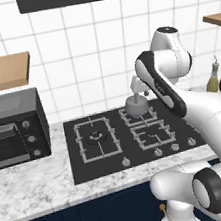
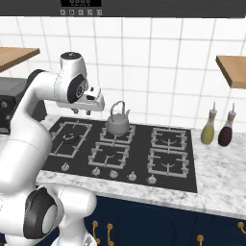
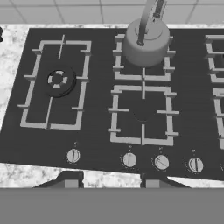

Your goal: Turn off the rear center burner of the stove.

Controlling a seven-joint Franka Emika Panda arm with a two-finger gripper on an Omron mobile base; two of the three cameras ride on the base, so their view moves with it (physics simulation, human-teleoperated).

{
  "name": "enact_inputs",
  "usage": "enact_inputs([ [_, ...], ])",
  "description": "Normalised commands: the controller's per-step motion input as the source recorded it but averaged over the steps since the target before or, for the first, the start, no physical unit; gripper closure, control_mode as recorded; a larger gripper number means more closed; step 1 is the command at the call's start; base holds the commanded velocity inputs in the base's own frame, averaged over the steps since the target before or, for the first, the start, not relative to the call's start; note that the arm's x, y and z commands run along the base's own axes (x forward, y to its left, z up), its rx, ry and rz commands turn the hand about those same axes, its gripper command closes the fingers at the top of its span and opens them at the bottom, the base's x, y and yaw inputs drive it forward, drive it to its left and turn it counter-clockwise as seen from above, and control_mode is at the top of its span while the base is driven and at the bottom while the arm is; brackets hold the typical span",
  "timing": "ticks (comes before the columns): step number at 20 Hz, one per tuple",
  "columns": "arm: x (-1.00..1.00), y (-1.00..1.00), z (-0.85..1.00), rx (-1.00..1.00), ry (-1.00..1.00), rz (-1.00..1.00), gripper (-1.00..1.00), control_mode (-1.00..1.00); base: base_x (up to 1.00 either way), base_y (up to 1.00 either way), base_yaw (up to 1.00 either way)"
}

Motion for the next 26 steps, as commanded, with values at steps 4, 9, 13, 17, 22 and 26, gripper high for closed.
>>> enact_inputs([
  [4, -0.25, -0.31, -0.25, -0.01, 0.00, 0.00, -1.00, -1.00, 0.00, 0.00, 0.00],
  [9, -0.60, -0.94, -0.79, 0.08, 0.00, 0.00, -1.00, -1.00, 0.00, 0.00, 0.00],
  [13, -0.04, -0.46, -0.97, -0.02, 0.21, 0.00, -1.00, -1.00, 0.00, 0.00, 0.00],
  [17, 0.18, -0.28, -0.87, -0.01, 0.13, 0.05, -1.00, -1.00, 0.00, 0.00, 0.00],
  [22, 0.35, -0.22, -0.55, 0.00, 0.08, 0.03, -1.00, -1.00, 0.00, 0.00, 0.00],
  [26, 0.43, -0.05, -0.48, 0.00, -0.09, 0.01, -1.00, -1.00, 0.00, 0.00, 0.00],
])
